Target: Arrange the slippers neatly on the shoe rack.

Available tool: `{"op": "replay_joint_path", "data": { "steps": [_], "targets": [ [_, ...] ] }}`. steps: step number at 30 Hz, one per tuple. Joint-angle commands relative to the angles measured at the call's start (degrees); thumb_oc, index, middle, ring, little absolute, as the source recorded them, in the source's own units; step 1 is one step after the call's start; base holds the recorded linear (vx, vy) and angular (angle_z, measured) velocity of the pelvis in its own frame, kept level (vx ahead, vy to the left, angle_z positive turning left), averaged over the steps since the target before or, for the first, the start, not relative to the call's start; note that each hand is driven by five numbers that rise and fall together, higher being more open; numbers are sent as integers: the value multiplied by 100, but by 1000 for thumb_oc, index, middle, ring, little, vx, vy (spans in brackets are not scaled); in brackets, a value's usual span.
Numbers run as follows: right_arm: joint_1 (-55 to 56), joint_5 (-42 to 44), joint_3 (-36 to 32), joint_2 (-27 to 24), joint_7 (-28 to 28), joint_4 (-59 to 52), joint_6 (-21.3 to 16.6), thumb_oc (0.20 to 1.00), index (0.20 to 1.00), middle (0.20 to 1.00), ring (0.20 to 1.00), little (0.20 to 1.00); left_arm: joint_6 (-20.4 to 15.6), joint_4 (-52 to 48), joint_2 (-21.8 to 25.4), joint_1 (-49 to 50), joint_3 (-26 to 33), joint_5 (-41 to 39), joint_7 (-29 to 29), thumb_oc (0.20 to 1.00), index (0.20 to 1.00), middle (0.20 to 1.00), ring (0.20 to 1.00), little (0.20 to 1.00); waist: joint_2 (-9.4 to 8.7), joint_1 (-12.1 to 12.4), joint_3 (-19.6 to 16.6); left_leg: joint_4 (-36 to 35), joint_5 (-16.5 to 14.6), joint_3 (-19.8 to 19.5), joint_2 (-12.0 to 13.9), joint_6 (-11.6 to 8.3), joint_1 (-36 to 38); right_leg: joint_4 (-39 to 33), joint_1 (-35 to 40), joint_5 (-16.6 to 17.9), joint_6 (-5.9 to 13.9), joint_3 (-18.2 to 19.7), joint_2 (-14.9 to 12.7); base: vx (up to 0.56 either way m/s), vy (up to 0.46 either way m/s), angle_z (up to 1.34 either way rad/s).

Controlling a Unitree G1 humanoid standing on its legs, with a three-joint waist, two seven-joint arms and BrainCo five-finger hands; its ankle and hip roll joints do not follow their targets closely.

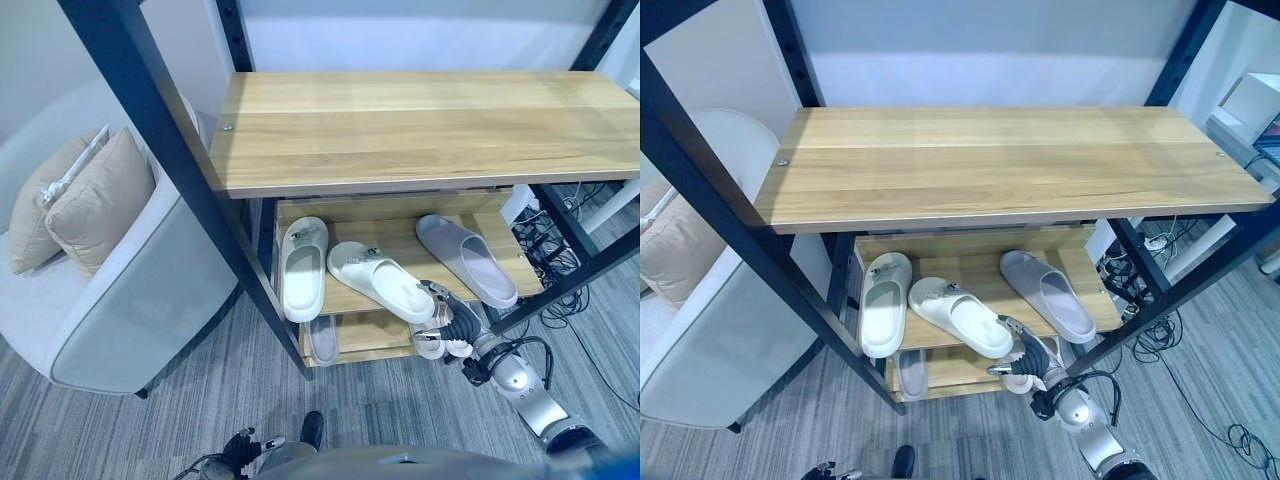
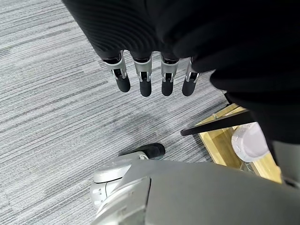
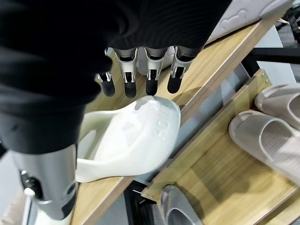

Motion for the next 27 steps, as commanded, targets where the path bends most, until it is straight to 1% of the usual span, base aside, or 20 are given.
{"op": "replay_joint_path", "data": {
  "steps": [1,11,14,18,23,27],
  "targets": [
    [-113,319,100,-9,60,-595,-378,1000,1000,1000,1000,1000,-43,460,-138,-272,-253,124,77,1000,1000,1000,1000,1000,-2,148,82,56,-581,324,219,-44,229,40,-168,76,218,-54,-164,0,0,0],
    [-159,428,394,101,199,-643,-368,1000,1000,1000,1000,1000,-47,496,-142,-261,-246,123,104,1000,1000,1000,1000,1000,9,183,121,56,-569,279,207,-55,188,40,-184,58,216,-110,-170,-2,1,0],
    [-182,650,498,204,284,-644,-363,1000,1000,1000,1000,1000,-39,509,-146,-271,-247,94,128,1000,1000,1000,1000,1000,13,180,140,56,-558,280,204,-56,183,40,-188,69,217,-106,-173,0,0,0],
    [-166,601,599,204,322,-729,-361,1000,1000,1000,1000,1000,-46,508,-148,-290,-246,84,155,1000,1000,1000,1000,1000,10,177,133,56,-561,261,196,-56,185,40,-183,67,219,-123,-178,0,0,0],
    [-65,536,692,159,362,-1064,-371,1000,1000,1000,1000,1000,-46,524,-184,-299,-244,94,200,1000,1000,1000,1000,1000,4,143,122,56,-560,261,195,-57,175,40,-191,67,219,-133,-182,0,0,0],
    [60,789,794,160,519,-1336,-364,1000,1000,1000,1000,1000,-56,516,-208,-335,-252,57,210,1000,1000,1000,1000,1000,4,93,121,56,-559,288,187,-58,168,40,-206,90,225,-103,-195,-8,6,0]
  ]
}}
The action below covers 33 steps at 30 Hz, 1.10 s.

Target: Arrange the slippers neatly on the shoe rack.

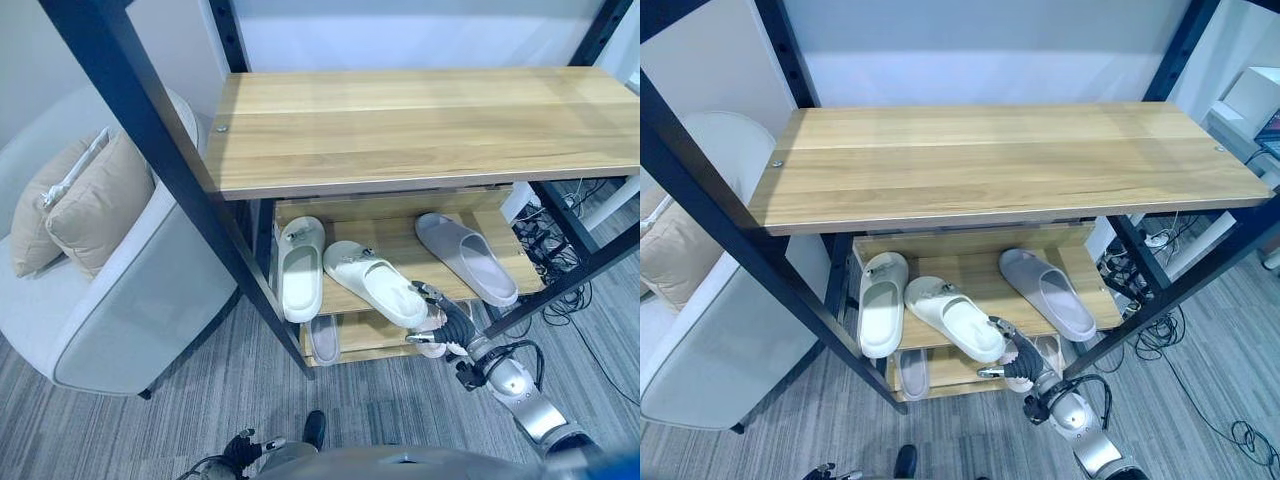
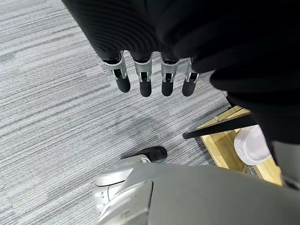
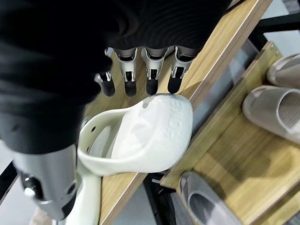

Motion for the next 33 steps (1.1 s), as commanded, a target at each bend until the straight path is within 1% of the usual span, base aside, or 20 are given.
{"op": "replay_joint_path", "data": {
  "steps": [1,6,9,13,16,21,29,31,32,33],
  "targets": [
    [-227,313,417,199,319,-763,-373,1000,1000,1000,1000,1000,-55,484,-154,-359,-250,55,86,1000,1000,1000,1000,1000,-100,130,104,55,-566,321,183,-47,188,52,-196,91,226,-46,-203,0,0,0],
    [-167,273,572,90,440,-983,-375,1000,1000,1000,1000,1000,-60,474,-159,-403,-238,19,111,1000,1000,1000,1000,1000,-96,105,105,55,-566,357,176,-45,173,52,-239,118,242,-31,-220,-18,18,0],
    [-164,261,637,110,462,-942,-365,1000,1000,1000,1000,1000,-63,472,-167,-391,-252,22,104,1000,1000,1000,1000,1000,-94,107,108,55,-564,361,167,-44,163,52,-241,129,242,-27,-227,-3,10,0],
    [-436,-51,660,222,206,-615,-336,1000,1000,1000,1000,1000,-44,469,-181,-374,-280,45,119,1000,1000,1000,1000,1000,-85,139,118,55,-549,346,154,-37,110,52,-282,151,255,-33,-251,-5,26,0],
    [-677,12,570,292,83,-339,-296,1000,1000,1000,1000,1000,-33,470,-148,-372,-314,44,110,1000,1000,1000,1000,1000,-76,194,128,55,-519,308,116,-24,31,52,-340,170,267,-56,-268,4,43,2],
    [-823,65,614,392,67,-117,-251,1000,1000,1000,1000,1000,-41,471,-111,-353,-358,40,74,1000,1000,1000,1000,1000,-79,287,158,55,-495,233,77,-20,-59,52,-380,175,274,-145,-296,11,31,8],
    [-962,96,744,514,45,18,-237,1000,1000,1000,1000,1000,-55,429,-136,-384,-414,-44,77,1000,1000,1000,1000,1000,-117,413,189,55,-474,97,35,-14,-143,62,-384,148,273,-265,-309,16,17,10],
    [-943,81,725,519,19,72,-238,1000,1000,1000,1000,1000,-54,432,-145,-376,-418,-51,79,1000,1000,1000,1000,1000,-111,412,179,55,-477,88,32,-17,-138,61,-373,143,271,-280,-307,19,-4,6],
    [-856,-147,566,458,-159,66,-248,1000,1000,1000,1000,1000,-35,440,-157,-316,-407,-31,82,1000,1000,1000,1000,1000,-115,390,149,55,-487,92,36,-16,-116,55,-342,126,271,-296,-303,20,-21,8],
    [-792,-551,394,357,-403,-21,-252,1000,1000,1000,1000,1000,-35,437,-166,-298,-386,-19,97,1000,1000,1000,1000,1000,-106,356,145,55,-498,102,43,-16,-97,55,-327,120,269,-280,-302,20,-35,12]
  ]
}}
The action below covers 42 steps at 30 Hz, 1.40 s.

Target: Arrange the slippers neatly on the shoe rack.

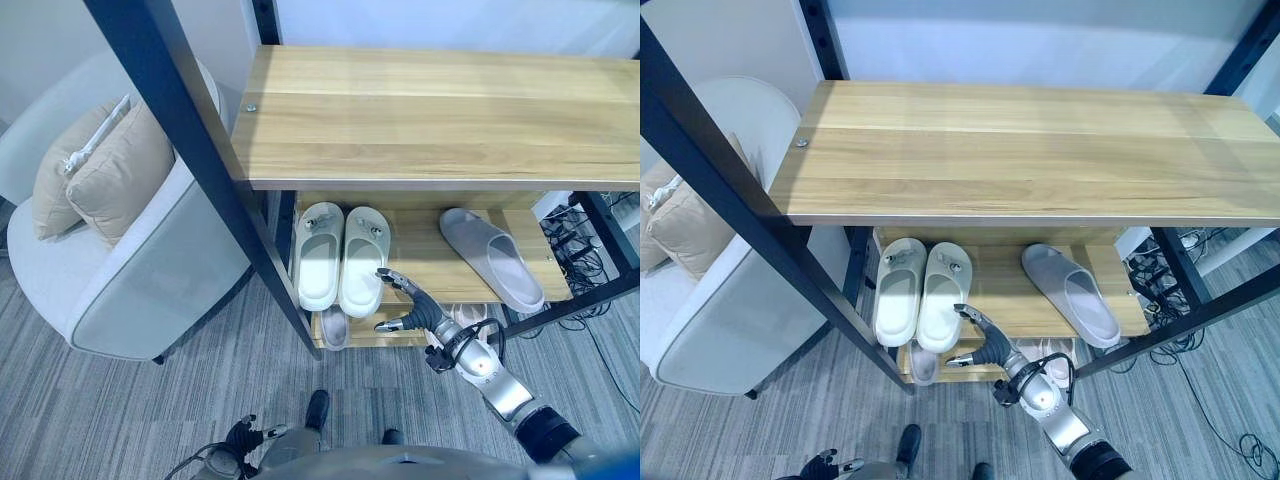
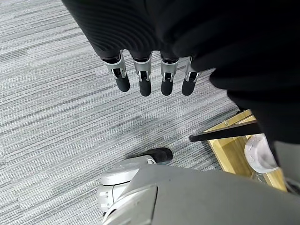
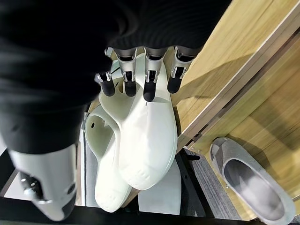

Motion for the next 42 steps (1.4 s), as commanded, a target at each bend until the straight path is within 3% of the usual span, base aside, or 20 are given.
{"op": "replay_joint_path", "data": {
  "steps": [1,7,11,18,22,28,31,35,42],
  "targets": [
    [179,-840,-273,-206,-579,-639,-234,1000,1000,1000,1000,1000,-31,431,-235,-101,-169,72,19,1000,1000,1000,1000,1000,-10,116,-51,45,-572,369,175,20,227,35,-162,134,221,23,-224,4,-39,12],
    [481,-1670,-1244,-884,-1110,-1354,-294,1000,1000,1000,1000,1000,-107,357,-261,-77,-192,195,-88,1000,1000,1000,1000,1000,23,-4,-118,45,-610,445,215,14,310,41,-122,118,220,105,-204,18,-49,-8],
    [383,-2241,-1960,-1335,-1597,-963,-9,1000,1000,1000,1000,1000,-122,329,-228,-53,-213,284,-212,1000,1000,1000,1000,1000,59,-45,-146,45,-616,483,234,5,315,32,-144,131,220,159,-184,24,-61,-6],
    [-53,-2547,-2127,-1707,-1837,300,476,1000,1000,1000,1000,1000,-122,322,-152,41,-275,248,-328,1000,1000,1000,1000,1000,157,-13,-84,45,-585,520,265,-21,236,31,-233,138,209,207,-158,4,-66,-5],
    [-338,-2471,-2065,-1676,-1939,817,617,1000,1000,1000,1000,1000,-127,294,-150,51,-333,182,-337,1000,1000,1000,1000,1000,220,0,-52,45,-558,516,267,-35,188,31,-261,132,199,214,-155,3,-54,-4],
    [-696,-1574,-2044,-1289,-1953,1289,642,1000,1000,1000,1000,1000,-95,305,-172,47,-470,42,-270,1000,1000,1000,1000,1000,307,25,-14,45,-524,499,239,-40,132,31,-286,111,177,204,-149,8,-29,-1],
    [-684,-1356,-2008,-1153,-1908,1317,591,1000,1000,1000,1000,1000,-72,344,-148,42,-438,49,-244,1000,1000,1000,1000,1000,291,34,-29,45,-538,488,237,-41,149,31,-261,90,168,189,-142,7,-10,0],
    [-604,-317,-2069,-715,-1712,1110,316,1000,1000,1000,1000,1000,-25,422,-98,63,-382,73,-194,1000,1000,1000,1000,1000,235,33,-65,45,-568,508,242,-38,232,31,-187,55,149,181,-131,0,0,0],
    [-261,-431,-1876,-541,-1400,495,328,1000,1000,1000,1000,1000,5,438,-68,41,-259,135,-172,1000,1000,1000,1000,1000,138,22,-82,45,-608,531,253,-35,295,31,-139,40,139,177,-119,0,0,0]
  ]
}}
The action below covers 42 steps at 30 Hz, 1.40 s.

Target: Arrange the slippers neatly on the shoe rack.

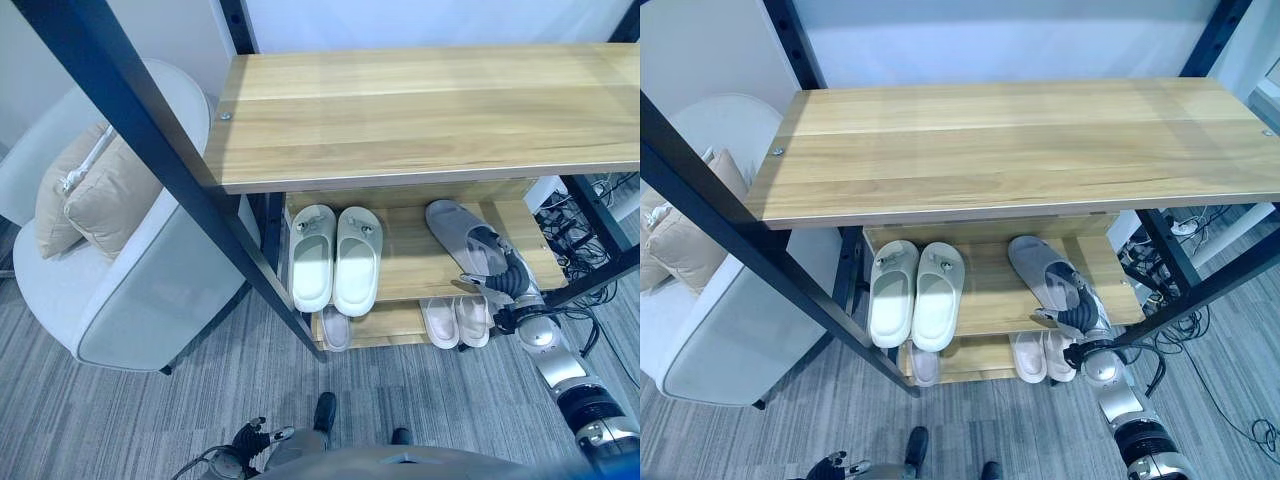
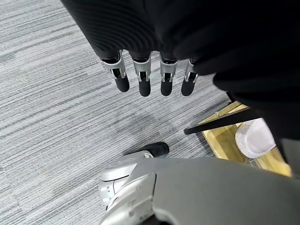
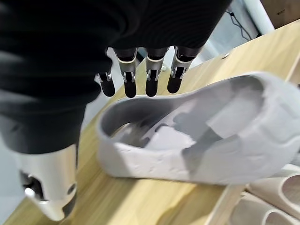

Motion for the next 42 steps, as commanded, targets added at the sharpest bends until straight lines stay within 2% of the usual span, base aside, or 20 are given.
{"op": "replay_joint_path", "data": {
  "steps": [1,10,17,21,42],
  "targets": [
    [96,56,-10,-39,139,-446,-280,1000,1000,1000,1000,1000,89,590,-38,-75,-98,156,48,1000,1000,1000,1000,1000,-83,98,-101,40,-646,363,135,-51,227,34,-120,-5,179,-31,-205,0,0,0],
    [231,435,-128,66,225,-702,-414,1000,1000,1000,1000,1000,87,608,-50,-72,-93,219,69,1000,1000,1000,1000,1000,-119,60,-105,40,-669,413,147,-49,254,34,-118,4,185,-5,-214,0,0,0],
    [3,841,156,252,385,-374,-393,1000,1000,1000,1000,1000,102,598,-31,-97,-155,216,90,1000,1000,1000,1000,1000,-123,82,-113,40,-677,446,145,-50,265,34,-123,-3,181,7,-212,0,0,0],
    [-223,1757,409,624,529,23,-344,1000,1000,1000,1000,1000,174,636,-29,-87,-208,155,151,1000,1000,1000,1000,1000,-113,118,-108,40,-669,457,147,-61,259,34,-130,-2,179,10,-212,0,0,0],
    [-528,1912,742,733,640,-292,-329,1000,1000,1000,1000,1000,211,641,-30,-67,-217,207,285,1000,1000,1000,1000,1000,-133,189,-125,40,-671,447,170,-81,282,34,-84,-30,146,-29,-187,0,0,0]
  ]
}}
